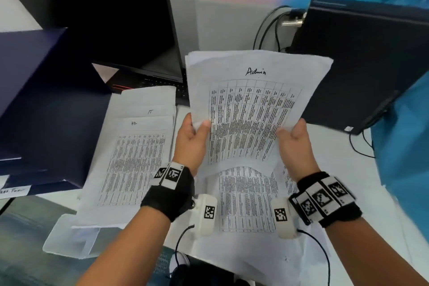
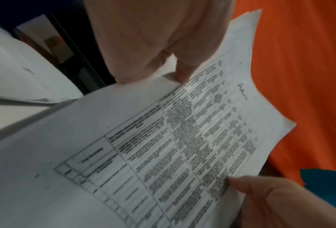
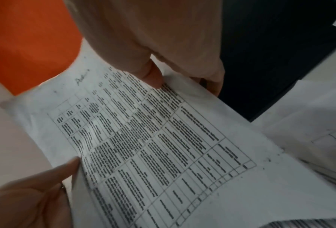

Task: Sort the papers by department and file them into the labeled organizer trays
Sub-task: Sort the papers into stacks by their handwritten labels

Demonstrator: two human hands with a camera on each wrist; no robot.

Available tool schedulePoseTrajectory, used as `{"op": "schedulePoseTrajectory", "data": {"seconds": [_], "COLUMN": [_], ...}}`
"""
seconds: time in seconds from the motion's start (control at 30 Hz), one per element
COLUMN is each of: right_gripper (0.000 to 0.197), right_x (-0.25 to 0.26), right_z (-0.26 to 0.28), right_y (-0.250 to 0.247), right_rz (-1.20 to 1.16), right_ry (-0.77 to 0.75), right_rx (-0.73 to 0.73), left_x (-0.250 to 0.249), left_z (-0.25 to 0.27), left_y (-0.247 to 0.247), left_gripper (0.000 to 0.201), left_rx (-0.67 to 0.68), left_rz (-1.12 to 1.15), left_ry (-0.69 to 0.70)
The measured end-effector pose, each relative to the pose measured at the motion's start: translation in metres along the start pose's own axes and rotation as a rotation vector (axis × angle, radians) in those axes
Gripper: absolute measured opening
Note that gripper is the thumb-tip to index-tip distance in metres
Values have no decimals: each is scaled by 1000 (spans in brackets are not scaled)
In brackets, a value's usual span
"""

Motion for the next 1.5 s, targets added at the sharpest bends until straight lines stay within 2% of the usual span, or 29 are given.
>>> {"op": "schedulePoseTrajectory", "data": {"seconds": [0.07,0.2,0.23,0.33,0.43,0.57,0.67,0.87,0.97,1.07,1.2,1.37,1.5], "right_gripper": [8,19,21,28,35,33,32,24,23,22,17,24,23], "right_x": [8,9,6,-8,-30,-58,-72,-93,-103,-106,-106,-93,-84], "right_z": [-5,-10,-8,-2,9,26,38,60,65,66,68,64,45], "right_y": [4,36,48,87,131,188,226,280,291,296,302,293,256], "right_rz": [17,45,43,100,225,334,410,485,496,512,589,616,558], "right_ry": [-48,-37,-24,22,99,144,142,183,228,225,183,112,120], "right_rx": [-7,66,85,160,269,390,458,523,507,507,568,620,479], "left_x": [-5,-4,0,13,39,67,77,104,121,127,134,136,119], "left_z": [-1,3,5,12,14,10,3,-21,-29,-29,-28,-28,-29], "left_y": [-15,-50,-62,-98,-137,-190,-222,-265,-273,-275,-268,-264,-243], "left_gripper": [25,62,66,49,38,49,57,49,56,65,58,62,62], "left_rx": [-29,-106,-139,-221,-258,-277,-249,-162,-93,-56,-3,27,-5], "left_rz": [-31,-111,-127,-223,-402,-578,-689,-912,-1091,-1236,-1387,-1381,-1284], "left_ry": [31,81,92,88,-11,-168,-231,-369,-435,-434,-434,-515,-492]}}
Point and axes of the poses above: each hand's wrist, its own z-axis away from the middle knuckle, its own y-axis out of the palm, x = y × z, the point moved 10 cm from there along -z, towards the middle knuckle, and after that the axes turned 6 degrees about -y, right-handed, at the moved point
